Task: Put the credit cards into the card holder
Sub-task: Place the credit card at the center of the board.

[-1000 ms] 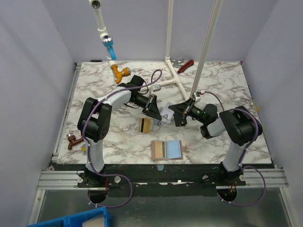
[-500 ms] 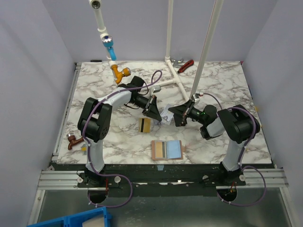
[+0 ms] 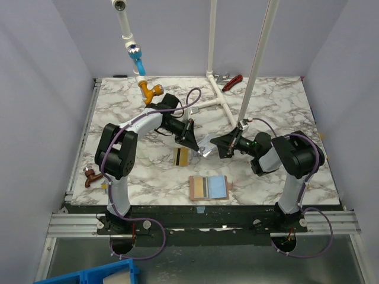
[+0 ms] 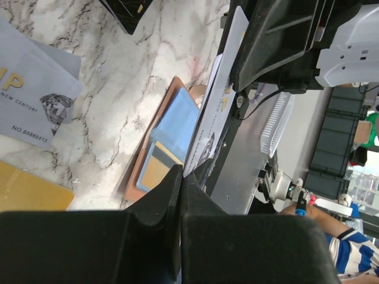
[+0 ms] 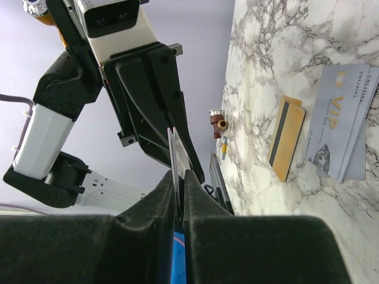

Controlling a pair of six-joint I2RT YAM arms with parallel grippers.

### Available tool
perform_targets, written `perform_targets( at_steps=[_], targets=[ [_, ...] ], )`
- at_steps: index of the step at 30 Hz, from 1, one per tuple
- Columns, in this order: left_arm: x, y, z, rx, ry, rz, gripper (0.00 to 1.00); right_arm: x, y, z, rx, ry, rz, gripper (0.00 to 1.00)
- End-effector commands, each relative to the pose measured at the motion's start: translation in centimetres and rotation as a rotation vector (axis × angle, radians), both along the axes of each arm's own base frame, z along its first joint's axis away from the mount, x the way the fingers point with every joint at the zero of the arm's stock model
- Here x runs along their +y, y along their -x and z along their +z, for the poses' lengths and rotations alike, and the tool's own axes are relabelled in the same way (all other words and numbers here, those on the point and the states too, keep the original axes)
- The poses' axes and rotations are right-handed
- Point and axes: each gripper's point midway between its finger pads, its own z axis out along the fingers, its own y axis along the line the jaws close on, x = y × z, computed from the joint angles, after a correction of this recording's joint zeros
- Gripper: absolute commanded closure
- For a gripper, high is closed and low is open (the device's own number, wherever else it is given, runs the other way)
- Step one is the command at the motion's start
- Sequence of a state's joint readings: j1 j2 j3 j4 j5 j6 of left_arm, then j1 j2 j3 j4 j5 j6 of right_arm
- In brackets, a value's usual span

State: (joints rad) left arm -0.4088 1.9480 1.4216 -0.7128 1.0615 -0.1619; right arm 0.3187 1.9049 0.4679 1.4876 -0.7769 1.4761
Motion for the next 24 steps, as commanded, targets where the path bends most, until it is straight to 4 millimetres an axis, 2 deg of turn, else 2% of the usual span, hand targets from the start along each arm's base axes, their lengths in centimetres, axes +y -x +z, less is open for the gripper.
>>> perform_targets(
  at_steps=[1, 12, 24],
  targets=[
    [1.1, -1.8, 0.1, -0.116, -0.070, 0.041, 1.00, -0.1, 1.6, 0.4, -0.052, -0.014, 0.066, 0.89],
    [2.0, -2.4, 0.4, -0.134, -0.073, 0.081, 1.00, -0.5, 1.1, -0.9, -0.028, -0.006, 0.044, 0.87],
    [2.0, -3.8, -1.1, -0.117, -0.129, 0.095, 1.00, 0.2, -0.3, -1.3, -0.040, 0.017, 0.075, 0.87]
  ],
)
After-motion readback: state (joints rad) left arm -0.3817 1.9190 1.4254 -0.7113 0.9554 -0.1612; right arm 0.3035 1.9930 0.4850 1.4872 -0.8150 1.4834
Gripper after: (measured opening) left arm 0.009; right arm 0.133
